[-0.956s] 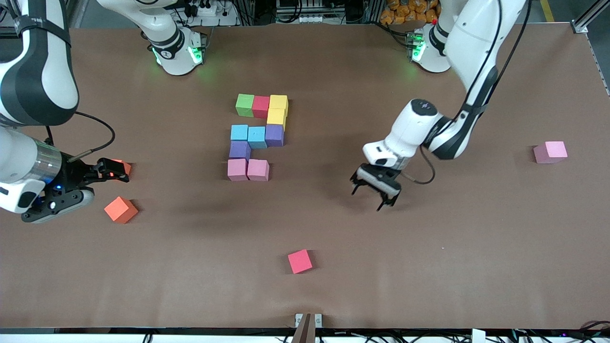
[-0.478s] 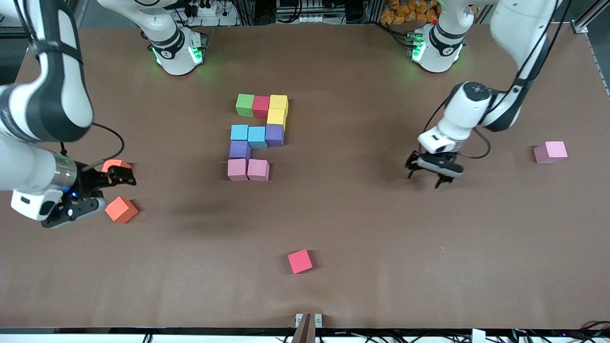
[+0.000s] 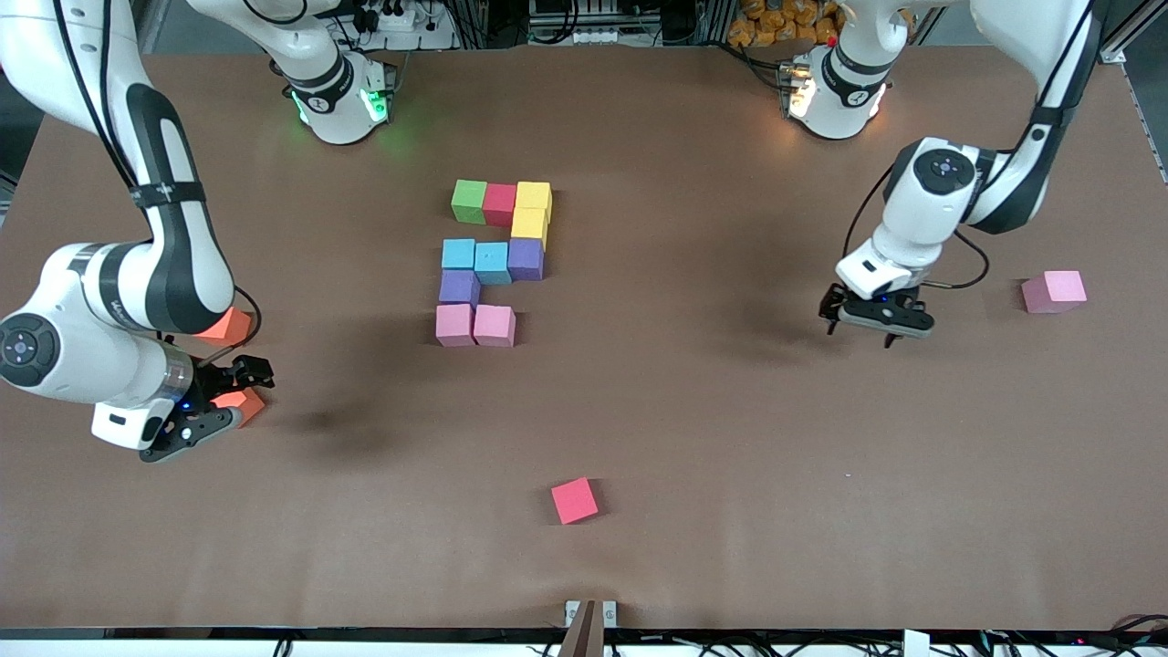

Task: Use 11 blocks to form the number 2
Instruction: 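Lower the left gripper over the pink cube while the right gripper hovers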

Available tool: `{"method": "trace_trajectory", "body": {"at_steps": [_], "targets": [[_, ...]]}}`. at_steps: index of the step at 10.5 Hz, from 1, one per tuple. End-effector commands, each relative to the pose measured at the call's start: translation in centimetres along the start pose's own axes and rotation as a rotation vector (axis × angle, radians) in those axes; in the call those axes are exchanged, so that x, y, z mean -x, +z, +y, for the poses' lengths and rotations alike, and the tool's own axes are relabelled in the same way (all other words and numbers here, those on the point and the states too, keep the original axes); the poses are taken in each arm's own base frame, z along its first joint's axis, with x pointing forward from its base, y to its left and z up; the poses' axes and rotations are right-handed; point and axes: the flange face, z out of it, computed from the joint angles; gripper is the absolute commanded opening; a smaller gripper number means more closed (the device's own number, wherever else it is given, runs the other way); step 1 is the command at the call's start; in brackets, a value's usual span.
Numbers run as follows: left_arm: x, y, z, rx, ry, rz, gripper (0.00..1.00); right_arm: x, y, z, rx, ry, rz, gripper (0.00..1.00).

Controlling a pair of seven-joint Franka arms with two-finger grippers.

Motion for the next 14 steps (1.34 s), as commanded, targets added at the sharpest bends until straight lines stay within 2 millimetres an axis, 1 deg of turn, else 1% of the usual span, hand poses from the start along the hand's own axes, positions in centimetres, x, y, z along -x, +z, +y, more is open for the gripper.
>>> {"method": "trace_trajectory", "body": {"at_steps": [1,2,3,4,6,7,8,9,10,11,12,14], "targets": [[-1.1,-1.2,-1.4,0.018,-0.075,-0.079,1.00,0.7,0.5,1.1,0.007,-0.035,-0.013,1.00],[-1.4,-1.7,-2.6,0.053,-0.115,-0.135,1.00,0.7,0.8,1.2,0.020,-0.041,-0.022,1.00],[-2.2,-2.4,-4.1,0.112,-0.139,-0.195,1.00,0.9,1.2,1.4,0.039,-0.053,-0.030,1.00],[-2.7,-3.0,-5.4,0.156,-0.099,-0.231,1.00,1.0,1.8,1.5,0.063,-0.066,-0.031,1.00],[-1.2,-2.7,-9.6,0.166,-0.074,-0.274,1.00,1.3,3.5,1.3,0.077,-0.088,-0.025,1.00],[0.1,-2.1,-12.3,0.168,-0.087,-0.304,1.00,1.5,3.9,1.2,0.078,-0.099,-0.024,1.00],[2.0,-1.5,-15.1,0.172,-0.145,-0.353,1.00,1.4,4.0,1.1,0.079,-0.101,-0.022,1.00],[4.4,-1.5,-19.1,0.170,-0.229,-0.394,1.00,1.4,4.2,0.9,0.077,-0.104,-0.026,1.00],[6.2,-1.5,-21.9,0.166,-0.266,-0.414,1.00,1.3,4.2,0.7,0.077,-0.107,-0.026,1.00],[8.0,-1.2,-24.4,0.164,-0.286,-0.425,1.00,1.2,4.3,0.5,0.075,-0.110,-0.029,1.00],[9.8,-0.8,-26.4,0.160,-0.310,-0.440,1.00,1.2,4.3,0.4,0.076,-0.112,-0.027,1.00],[14.0,-1.1,-31.1,0.136,-0.419,-0.450,1.00,1.1,4.3,0.3,0.073,-0.113,-0.026,1.00]]}}
